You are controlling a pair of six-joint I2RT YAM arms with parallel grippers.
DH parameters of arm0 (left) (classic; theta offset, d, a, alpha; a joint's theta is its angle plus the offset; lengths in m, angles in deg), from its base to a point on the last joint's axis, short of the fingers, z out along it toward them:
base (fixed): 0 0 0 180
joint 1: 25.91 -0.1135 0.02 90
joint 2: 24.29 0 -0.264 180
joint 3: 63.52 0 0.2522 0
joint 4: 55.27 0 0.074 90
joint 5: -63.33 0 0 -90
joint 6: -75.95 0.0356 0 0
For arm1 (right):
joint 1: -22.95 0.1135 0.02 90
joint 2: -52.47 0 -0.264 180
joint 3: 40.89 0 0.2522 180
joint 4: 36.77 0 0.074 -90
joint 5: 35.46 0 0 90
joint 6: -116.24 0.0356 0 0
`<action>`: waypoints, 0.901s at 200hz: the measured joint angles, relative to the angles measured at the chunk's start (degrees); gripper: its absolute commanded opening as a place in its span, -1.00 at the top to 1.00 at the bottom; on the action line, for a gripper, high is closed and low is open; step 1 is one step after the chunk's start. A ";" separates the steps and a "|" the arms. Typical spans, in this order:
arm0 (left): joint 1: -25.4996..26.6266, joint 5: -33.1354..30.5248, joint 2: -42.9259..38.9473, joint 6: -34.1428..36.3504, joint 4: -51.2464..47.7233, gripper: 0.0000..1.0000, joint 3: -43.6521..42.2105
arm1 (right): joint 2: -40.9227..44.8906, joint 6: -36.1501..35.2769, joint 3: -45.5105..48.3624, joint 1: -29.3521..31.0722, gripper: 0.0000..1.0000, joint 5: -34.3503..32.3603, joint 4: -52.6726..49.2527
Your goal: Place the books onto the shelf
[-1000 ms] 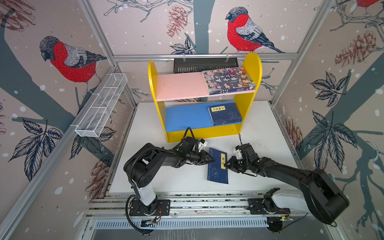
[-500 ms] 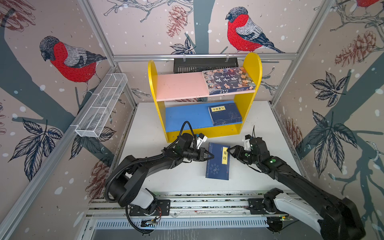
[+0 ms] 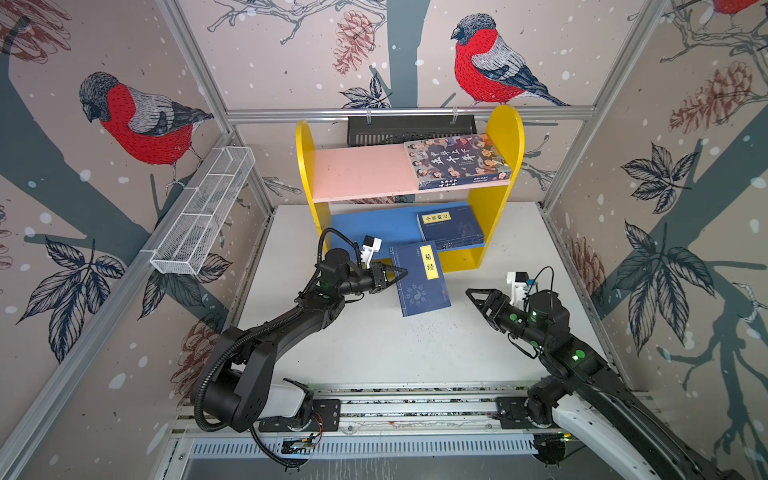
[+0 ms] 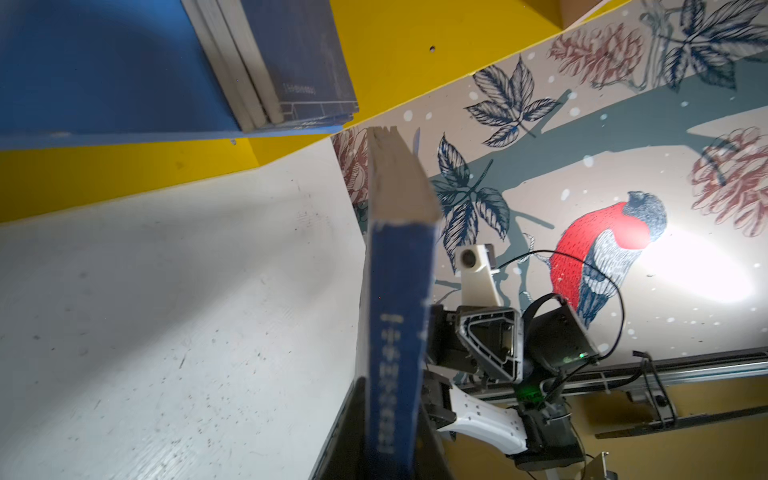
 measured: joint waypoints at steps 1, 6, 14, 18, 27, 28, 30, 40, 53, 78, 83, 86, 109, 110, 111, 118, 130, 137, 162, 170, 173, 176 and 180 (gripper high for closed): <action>-0.02 0.04 0.04 -0.20 0.26 1.00 0.00 | -0.02 0.04 0.04 0.11 -0.38 0.00 0.11; -0.04 0.31 0.44 -1.49 2.10 1.00 0.00 | -0.24 0.83 0.28 0.96 -0.38 -0.13 0.90; -0.09 1.03 0.98 -3.13 4.63 1.00 0.24 | -0.50 1.60 0.61 2.58 -0.38 -0.79 2.21; -0.09 1.27 1.25 -3.72 5.42 1.00 0.61 | -0.55 1.81 0.90 3.63 -0.38 -1.44 3.04; -0.09 1.46 1.70 -4.59 7.04 1.00 1.42 | -0.55 3.02 1.42 5.99 -0.39 -2.58 4.92; -0.11 1.49 1.75 -4.68 7.30 1.00 1.55 | -0.55 2.99 1.44 6.16 -0.39 -2.64 5.09; -0.11 1.51 1.81 -4.81 7.50 1.00 1.66 | -0.57 3.02 1.55 6.69 -0.40 -2.75 5.55; -0.46 1.68 2.10 -5.64 9.25 1.00 2.27 | -0.85 4.13 1.84 9.31 -0.42 -4.15 7.43; -1.03 1.86 2.71 -6.56 11.23 1.00 2.36 | -1.95 4.37 2.01 12.46 -0.43 -6.19 10.01; -1.75 0.72 3.61 -8.90 12.24 1.00 2.29 | -5.60 5.73 3.13 16.35 -0.43 -9.18 16.11; -1.88 0.85 3.58 -9.11 12.46 1.00 2.29 | -6.75 5.77 3.41 17.05 -0.44 -9.92 17.31; -1.88 0.90 3.50 -9.29 12.55 1.00 2.29 | -7.37 5.90 3.54 17.42 -0.43 -10.14 17.97; -1.90 0.83 2.60 -10.29 13.68 1.00 2.23 | -11.65 6.99 4.20 19.45 -0.44 -11.89 23.56; -1.90 0.83 2.54 -10.34 13.75 1.00 2.23 | -11.78 7.02 4.20 19.50 -0.44 -11.91 23.78; -1.90 0.83 2.51 -10.34 13.79 1.00 2.23 | -12.09 6.99 4.20 19.58 -0.44 -11.98 24.17; -1.90 0.83 2.25 -10.49 14.25 1.00 2.16 | -13.29 7.02 4.28 19.91 -0.44 -12.35 26.16; -1.90 0.79 2.01 -10.67 14.93 1.00 1.86 | -15.06 7.04 4.37 20.39 -0.44 -13.18 29.44; -1.90 0.76 1.95 -10.97 14.91 1.00 1.68 | -16.02 7.06 4.37 20.72 -0.44 -13.68 31.23; -2.08 0.63 1.77 -11.67 14.88 1.00 1.40 | -18.58 7.04 4.37 21.33 -0.44 -14.23 36.87; -2.23 0.55 1.62 -11.87 14.93 1.00 1.38 | -19.10 7.04 4.37 21.38 -0.44 -14.51 38.18; -2.27 0.50 1.57 -11.98 14.95 1.00 1.33 | -19.37 7.04 4.37 21.42 -0.44 -14.53 38.88; -2.32 0.46 1.51 -12.04 14.97 1.00 1.29 | -19.56 7.02 4.37 21.44 -0.44 -14.67 39.32; -2.36 0.37 1.46 -12.26 15.02 1.00 1.18 | -19.89 7.02 4.26 21.46 -0.44 -14.78 39.74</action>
